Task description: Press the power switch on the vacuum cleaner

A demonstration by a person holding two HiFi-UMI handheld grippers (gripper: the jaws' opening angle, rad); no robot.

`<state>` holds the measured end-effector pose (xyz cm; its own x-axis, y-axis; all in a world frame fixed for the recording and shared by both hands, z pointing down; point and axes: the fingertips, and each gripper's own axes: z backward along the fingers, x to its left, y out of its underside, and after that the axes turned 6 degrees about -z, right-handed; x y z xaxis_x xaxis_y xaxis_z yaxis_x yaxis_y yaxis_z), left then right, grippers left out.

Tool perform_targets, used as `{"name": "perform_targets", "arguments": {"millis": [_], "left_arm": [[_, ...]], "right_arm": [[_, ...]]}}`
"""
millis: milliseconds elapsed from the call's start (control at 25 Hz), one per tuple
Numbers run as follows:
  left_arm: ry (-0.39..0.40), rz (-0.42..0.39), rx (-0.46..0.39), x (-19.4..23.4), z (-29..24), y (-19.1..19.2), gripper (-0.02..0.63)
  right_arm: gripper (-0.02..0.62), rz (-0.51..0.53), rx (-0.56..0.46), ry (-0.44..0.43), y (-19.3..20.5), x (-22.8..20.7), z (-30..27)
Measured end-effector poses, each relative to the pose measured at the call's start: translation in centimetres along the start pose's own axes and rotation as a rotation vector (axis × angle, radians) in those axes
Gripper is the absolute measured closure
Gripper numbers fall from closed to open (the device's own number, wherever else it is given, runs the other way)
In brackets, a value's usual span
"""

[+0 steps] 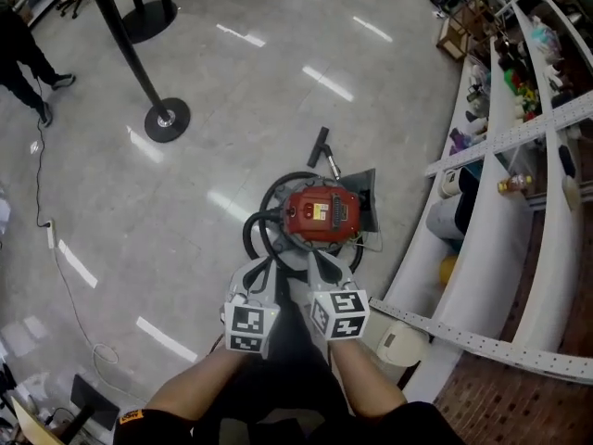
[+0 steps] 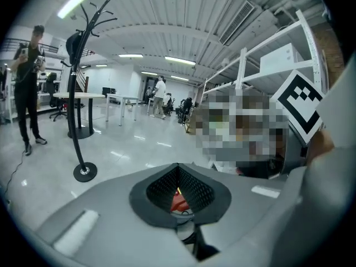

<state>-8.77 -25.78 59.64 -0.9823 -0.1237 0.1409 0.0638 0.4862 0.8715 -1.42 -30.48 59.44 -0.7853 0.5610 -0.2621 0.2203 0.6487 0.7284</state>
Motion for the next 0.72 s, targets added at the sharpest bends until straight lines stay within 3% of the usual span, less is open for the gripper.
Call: {"name": "perform_targets", "arguments": {"millis": [240, 720], "left_arm": [[0.068, -0.089, -0.064, -3.1, 6.5, -1.4, 0.589], [0.161, -0.067, -0.098, -5.8, 14.8, -1.4, 0.589]], "right_arm": [[0.603, 0.012, -0.076, 0.031, 1.6, 3.3, 5.9], [0.601, 0.035, -0.140, 0.044, 3.2, 9.1, 14.3]]}}
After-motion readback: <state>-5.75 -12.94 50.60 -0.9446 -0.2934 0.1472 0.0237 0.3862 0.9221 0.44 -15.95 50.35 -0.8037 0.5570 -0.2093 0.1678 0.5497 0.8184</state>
